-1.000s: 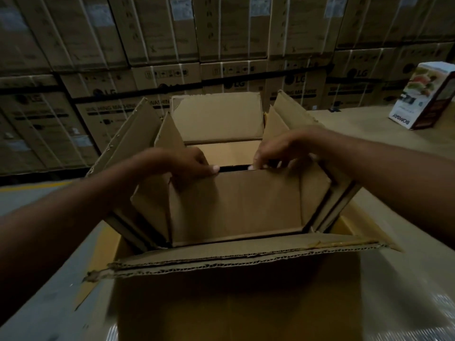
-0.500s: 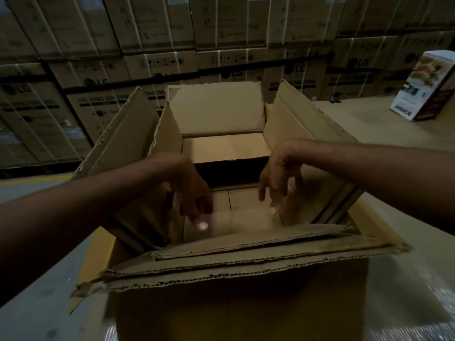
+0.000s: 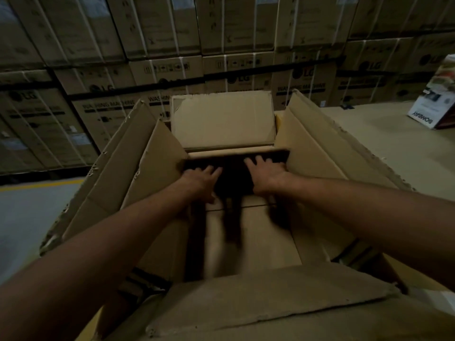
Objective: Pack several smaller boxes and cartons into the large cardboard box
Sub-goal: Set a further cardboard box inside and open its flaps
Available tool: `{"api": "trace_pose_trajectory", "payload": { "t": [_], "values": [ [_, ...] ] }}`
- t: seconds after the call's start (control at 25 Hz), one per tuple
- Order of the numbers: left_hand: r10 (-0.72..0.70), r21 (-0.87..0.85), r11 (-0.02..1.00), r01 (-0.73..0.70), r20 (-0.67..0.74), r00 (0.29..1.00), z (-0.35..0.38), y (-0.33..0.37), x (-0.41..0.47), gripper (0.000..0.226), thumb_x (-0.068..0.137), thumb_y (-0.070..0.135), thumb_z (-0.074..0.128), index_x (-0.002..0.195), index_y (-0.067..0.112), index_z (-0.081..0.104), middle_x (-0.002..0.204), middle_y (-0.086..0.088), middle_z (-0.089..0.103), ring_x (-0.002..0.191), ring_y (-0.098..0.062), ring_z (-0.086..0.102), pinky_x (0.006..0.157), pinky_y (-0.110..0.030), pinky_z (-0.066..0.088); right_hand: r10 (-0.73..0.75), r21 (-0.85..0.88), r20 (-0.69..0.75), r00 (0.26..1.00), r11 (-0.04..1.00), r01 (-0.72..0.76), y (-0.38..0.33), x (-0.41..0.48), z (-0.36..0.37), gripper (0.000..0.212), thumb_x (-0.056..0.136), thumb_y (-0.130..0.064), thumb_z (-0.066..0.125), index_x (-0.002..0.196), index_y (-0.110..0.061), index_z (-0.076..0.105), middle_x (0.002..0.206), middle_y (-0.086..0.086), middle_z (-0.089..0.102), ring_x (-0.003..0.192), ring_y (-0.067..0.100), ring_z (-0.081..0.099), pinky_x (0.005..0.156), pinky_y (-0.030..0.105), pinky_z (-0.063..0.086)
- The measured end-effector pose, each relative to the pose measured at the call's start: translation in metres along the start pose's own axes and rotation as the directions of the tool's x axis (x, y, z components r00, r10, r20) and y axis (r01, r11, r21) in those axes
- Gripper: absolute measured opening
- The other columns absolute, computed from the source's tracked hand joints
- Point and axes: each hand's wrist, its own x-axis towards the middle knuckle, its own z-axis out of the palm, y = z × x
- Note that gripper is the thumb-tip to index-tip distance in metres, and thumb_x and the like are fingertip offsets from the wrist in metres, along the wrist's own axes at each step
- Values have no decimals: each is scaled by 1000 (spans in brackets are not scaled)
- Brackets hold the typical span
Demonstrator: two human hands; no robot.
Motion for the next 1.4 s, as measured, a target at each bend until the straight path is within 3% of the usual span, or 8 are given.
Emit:
{"api": "trace_pose_trajectory", "payload": {
  "t": [0.08, 0.24, 0.32, 0.48, 0.64, 0.8, 1.16, 1.4],
  "values": [
    [-81, -57, 996, 72, -171, 982, -10, -18, 13, 106, 92, 53, 65, 163, 24, -7, 171, -6, 3, 149, -39, 27, 110, -57, 39, 38, 49, -160, 986, 998, -31, 2, 15, -14, 108, 87, -39, 74, 164, -29, -1, 167, 15, 9, 144, 42, 31, 111, 67, 35],
    [-201, -51, 979, 195, -323, 925, -21, -60, 45, 100, 95, 51, 60, 163, 28, -9, 171, -5, -9, 155, -40, 11, 117, -64, 27, 46, 80, -212, 976, 996, -30, 21, 65, -51, 119, 87, -32, 79, 163, -37, -13, 171, 7, -21, 156, 42, 6, 118, 71, 22],
    [-254, -32, 966, 257, -300, 919, -17, -81, 58, 93, 96, 53, 57, 163, 29, -2, 171, -10, 6, 151, -41, 21, 119, -62, 25, 48, 73, -183, 982, 997, -35, 34, 92, -60, 113, 89, -29, 77, 164, -38, -8, 171, 6, -20, 157, 41, 1, 120, 70, 16],
    [-233, 140, 950, 280, -282, 931, 5, -95, 67, 73, 101, 56, 42, 162, 28, 12, 150, -15, 49, 139, -36, 43, 119, -56, 24, 50, -86, -60, 997, 995, -55, 54, 115, -32, 117, 87, -29, 77, 164, -34, -11, 171, 13, -18, 157, 37, 14, 123, 56, 22],
    [-121, 226, 959, 172, -223, 967, 9, -92, 80, 94, 95, 63, 49, 162, 30, -8, 147, -14, 52, 135, -36, 46, 115, -52, 30, -27, -303, -225, 974, 952, -44, 60, 114, -7, 115, 89, -36, 74, 163, -33, -15, 171, 20, -13, 146, 40, 39, 113, 52, 34],
    [-100, 237, 962, 132, -142, 985, 11, -103, 83, 115, 84, 69, 61, 160, 32, -19, 142, -12, 55, 128, -35, 49, 107, -50, 33, -82, -387, -188, 979, 922, 3, 60, 110, -9, 117, 86, -48, 75, 163, -33, -12, 171, 20, -7, 147, 40, 37, 111, 54, 36],
    [-59, 217, 971, 105, -210, 976, 13, -103, 77, 98, 95, 57, 54, 161, 31, -12, 136, -12, 58, 121, -32, 51, 100, -46, 38, -85, -493, -205, 975, 870, -27, 56, 90, 13, 126, 82, -45, 77, 163, -29, -17, 170, 23, -12, 141, 38, 41, 112, 49, 34],
    [-140, 199, 962, 185, -220, 965, 8, -82, 62, 83, 98, 52, 52, 163, 31, 4, 152, -15, 43, 139, -35, 39, 116, -53, 29, -30, -516, -198, 980, 853, -78, 47, 70, 5, 106, 90, -49, 67, 165, -28, -5, 172, 17, -5, 153, 42, 19, 121, 60, 15]
  ]
}}
